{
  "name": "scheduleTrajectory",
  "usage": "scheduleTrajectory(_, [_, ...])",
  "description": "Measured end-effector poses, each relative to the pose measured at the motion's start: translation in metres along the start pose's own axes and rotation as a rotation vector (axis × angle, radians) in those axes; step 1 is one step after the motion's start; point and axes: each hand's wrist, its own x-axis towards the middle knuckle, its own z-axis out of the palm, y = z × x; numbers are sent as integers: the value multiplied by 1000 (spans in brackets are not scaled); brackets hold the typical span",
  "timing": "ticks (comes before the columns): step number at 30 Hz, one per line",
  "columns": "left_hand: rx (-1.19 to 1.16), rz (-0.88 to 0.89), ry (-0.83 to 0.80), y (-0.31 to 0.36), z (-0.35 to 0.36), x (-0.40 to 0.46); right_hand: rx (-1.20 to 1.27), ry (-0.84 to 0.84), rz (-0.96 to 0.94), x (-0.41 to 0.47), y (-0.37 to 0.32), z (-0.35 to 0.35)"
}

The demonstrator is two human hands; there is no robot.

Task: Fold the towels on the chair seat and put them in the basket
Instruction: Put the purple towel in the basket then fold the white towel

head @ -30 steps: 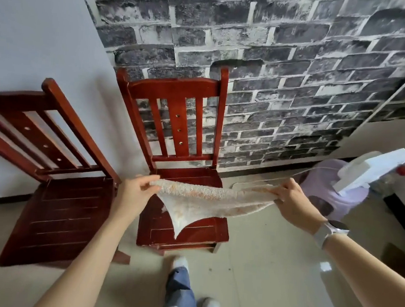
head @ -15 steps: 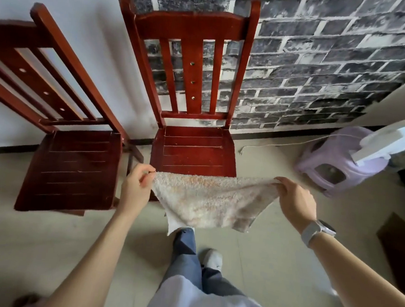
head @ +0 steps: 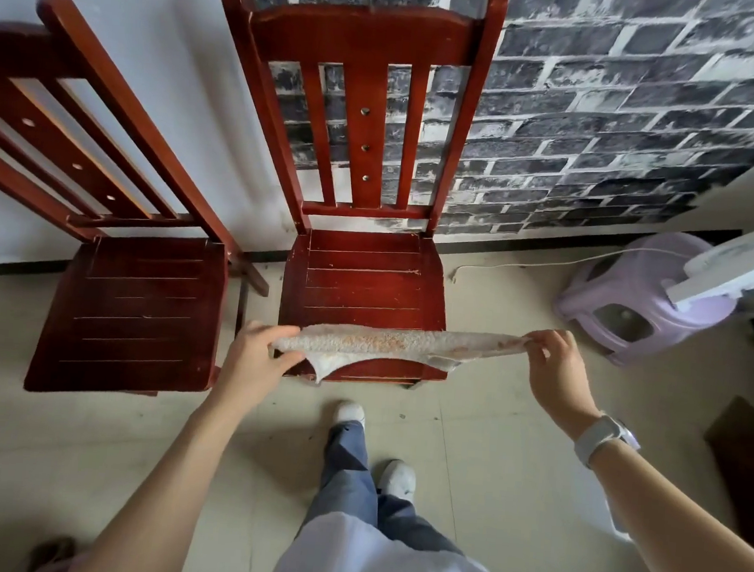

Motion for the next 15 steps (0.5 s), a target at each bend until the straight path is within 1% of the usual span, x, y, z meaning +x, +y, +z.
scheduleTrajectory(1, [33, 5, 8, 0, 1, 2, 8, -6, 0, 0, 2, 0])
scheduleTrajectory(3, [5, 15, 20, -2, 3, 6, 47, -22, 9, -2, 5, 2])
scheduleTrajectory(6, [-118, -12, 15, -9, 4, 12, 85, -18, 17, -4, 5, 7])
scheduleTrajectory(9, [-206, -64, -6, -16, 3, 22, 83, 35, -8, 1, -1, 13])
scheduleTrajectory(12, [-310, -64, 31, -19, 3, 45, 77, 81, -18, 19, -12, 21])
scheduleTrajectory(15, [-398, -93, 52, -22, 4, 82, 70, 86, -5, 48, -25, 38])
